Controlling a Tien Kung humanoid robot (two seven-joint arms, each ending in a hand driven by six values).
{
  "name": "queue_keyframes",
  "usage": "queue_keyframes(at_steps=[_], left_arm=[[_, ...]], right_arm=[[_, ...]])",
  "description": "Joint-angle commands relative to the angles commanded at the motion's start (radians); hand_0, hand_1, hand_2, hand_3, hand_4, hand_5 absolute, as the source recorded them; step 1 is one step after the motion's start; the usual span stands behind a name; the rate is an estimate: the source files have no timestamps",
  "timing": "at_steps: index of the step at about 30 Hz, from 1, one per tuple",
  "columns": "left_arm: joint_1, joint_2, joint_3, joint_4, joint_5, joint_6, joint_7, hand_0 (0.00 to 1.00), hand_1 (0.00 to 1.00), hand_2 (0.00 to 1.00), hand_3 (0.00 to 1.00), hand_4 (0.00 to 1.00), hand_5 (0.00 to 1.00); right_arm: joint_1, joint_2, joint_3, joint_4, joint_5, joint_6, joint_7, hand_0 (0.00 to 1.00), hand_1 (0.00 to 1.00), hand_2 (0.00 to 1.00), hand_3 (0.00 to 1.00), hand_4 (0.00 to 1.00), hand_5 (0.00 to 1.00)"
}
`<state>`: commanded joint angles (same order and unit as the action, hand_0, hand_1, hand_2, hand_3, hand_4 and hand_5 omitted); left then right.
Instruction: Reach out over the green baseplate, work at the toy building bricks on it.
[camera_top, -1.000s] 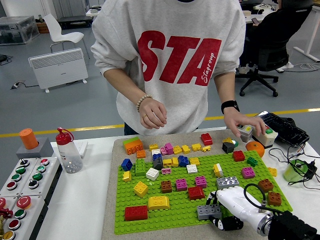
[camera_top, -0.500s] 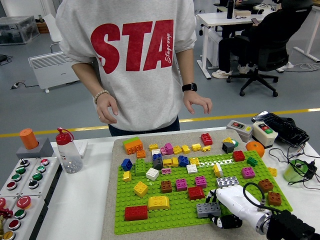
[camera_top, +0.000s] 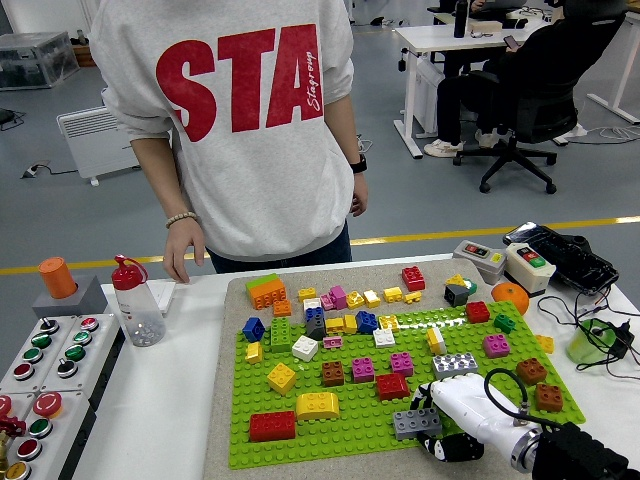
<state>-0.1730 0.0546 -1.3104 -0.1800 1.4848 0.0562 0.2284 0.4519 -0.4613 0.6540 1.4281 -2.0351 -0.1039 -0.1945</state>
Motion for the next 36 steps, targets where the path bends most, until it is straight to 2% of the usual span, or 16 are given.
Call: queue_keyframes(at_steps=[16, 35, 36], left_arm=[[0.001, -0.001, 0.003, 0.0, -0.002, 0.0, 0.0, 0.656, 0.689, 0.676, 0.574, 0.285, 0.998], [-0.003, 0.0, 0.003, 0.0, -0.004, -0.001, -0.001, 0.656, 0.688, 0.677, 0.575, 0.287, 0.998], [-0.003, 0.0, 0.004, 0.0, -0.005, -0.001, -0.001, 0.656, 0.687, 0.677, 0.575, 0.286, 0.998]], right_arm=[[0.0, 0.006, 0.003, -0.004, -0.015, -0.024, -0.001, 0.615, 0.706, 0.716, 0.671, 0.556, 0.201], [0.004, 0.01, 0.008, -0.018, -0.019, -0.008, -0.005, 0.63, 0.718, 0.738, 0.697, 0.591, 0.223], [0.004, 0.01, 0.009, -0.018, -0.02, -0.008, -0.005, 0.635, 0.725, 0.757, 0.72, 0.618, 0.235]])
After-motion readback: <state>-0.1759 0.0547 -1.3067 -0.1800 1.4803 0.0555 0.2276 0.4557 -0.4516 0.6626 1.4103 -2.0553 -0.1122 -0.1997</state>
